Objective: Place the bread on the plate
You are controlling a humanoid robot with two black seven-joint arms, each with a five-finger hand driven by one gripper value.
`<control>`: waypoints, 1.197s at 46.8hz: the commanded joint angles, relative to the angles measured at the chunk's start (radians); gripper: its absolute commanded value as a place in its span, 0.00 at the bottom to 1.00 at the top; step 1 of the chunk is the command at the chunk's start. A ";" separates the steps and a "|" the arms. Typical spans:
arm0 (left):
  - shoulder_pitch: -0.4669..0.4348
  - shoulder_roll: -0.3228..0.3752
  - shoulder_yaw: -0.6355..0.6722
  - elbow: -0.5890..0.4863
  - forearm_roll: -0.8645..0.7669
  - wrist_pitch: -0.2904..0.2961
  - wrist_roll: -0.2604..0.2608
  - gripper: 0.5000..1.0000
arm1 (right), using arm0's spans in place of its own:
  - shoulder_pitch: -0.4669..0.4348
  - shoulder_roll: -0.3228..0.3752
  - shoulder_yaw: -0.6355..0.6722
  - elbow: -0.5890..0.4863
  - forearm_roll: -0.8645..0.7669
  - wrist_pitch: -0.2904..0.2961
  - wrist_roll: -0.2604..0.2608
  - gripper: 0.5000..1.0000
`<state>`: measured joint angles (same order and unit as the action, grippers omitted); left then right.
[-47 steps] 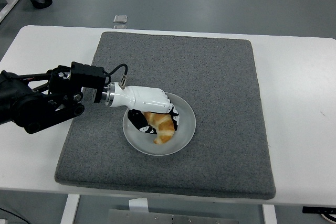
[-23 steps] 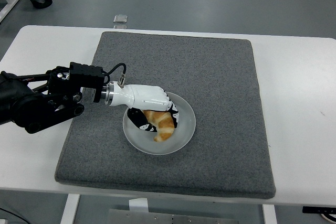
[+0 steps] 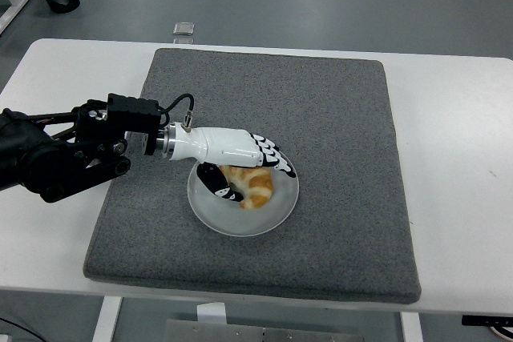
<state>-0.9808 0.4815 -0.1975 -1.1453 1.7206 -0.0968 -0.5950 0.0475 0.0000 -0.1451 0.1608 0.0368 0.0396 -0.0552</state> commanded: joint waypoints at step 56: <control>-0.064 -0.069 -0.016 0.073 -0.958 -0.032 0.000 0.99 | 0.000 0.000 -0.001 0.000 0.000 0.000 0.000 0.86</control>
<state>-1.0447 0.4394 -0.2084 -1.1041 0.8605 -0.1295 -0.5951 0.0476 0.0000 -0.1447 0.1611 0.0368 0.0399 -0.0551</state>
